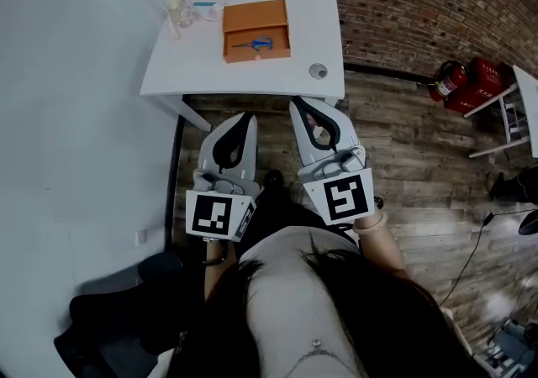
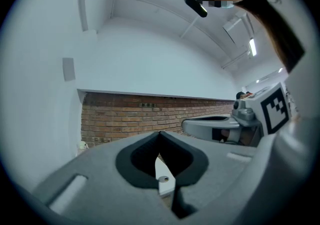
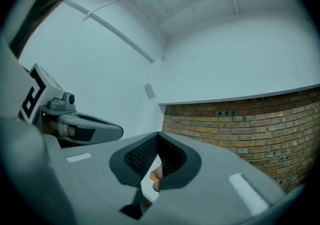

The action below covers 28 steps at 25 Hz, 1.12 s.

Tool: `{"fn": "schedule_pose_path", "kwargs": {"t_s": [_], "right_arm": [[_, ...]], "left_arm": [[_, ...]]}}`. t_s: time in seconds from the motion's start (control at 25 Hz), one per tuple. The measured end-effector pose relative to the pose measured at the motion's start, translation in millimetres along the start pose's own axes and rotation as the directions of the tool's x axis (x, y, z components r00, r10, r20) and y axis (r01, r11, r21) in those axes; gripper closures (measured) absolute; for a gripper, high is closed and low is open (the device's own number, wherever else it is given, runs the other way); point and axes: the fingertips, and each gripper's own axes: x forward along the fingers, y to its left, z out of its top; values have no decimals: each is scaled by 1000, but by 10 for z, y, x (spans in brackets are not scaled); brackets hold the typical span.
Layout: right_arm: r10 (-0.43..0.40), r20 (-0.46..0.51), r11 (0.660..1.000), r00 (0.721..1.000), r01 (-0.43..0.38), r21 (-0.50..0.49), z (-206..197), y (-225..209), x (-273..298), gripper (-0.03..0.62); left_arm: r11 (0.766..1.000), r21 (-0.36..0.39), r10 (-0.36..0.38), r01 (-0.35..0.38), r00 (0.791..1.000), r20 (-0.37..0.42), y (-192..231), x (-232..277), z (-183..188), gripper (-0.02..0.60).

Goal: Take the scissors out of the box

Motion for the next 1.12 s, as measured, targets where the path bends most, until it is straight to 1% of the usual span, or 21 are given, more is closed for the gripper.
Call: {"fn": "schedule_pose_path", "kwargs": {"t_s": [0.12,0.36,0.52,0.68,0.92,1.12], "right_arm": [[12,-15,1000,1000,-12,5,-60,-40,104,588],[30,-56,997,998,-34,-64,-182,-75,376,588],[19,-51,997,999,-23,-69,-215,-117,621,588],[23,-43,999,999,-25,-42,-247,-124,879,587],[24,-109,990,994,-39,-139,-415,-131,1241,588],[13,-115,992,993,-27,-121,-441,-157,1546,587]], "left_arm": [[1000,-4,-6,6,1000,0,72,104,-18,581],[1000,-12,-14,14,1000,-7,279,334,-78,581],[1000,-14,-25,25,1000,-11,482,501,-126,581],[999,-21,-31,31,1000,-6,718,642,-154,581],[998,-26,-53,53,999,-10,1019,857,-234,581],[997,-32,-72,72,997,5,1266,1022,-199,581]]}}
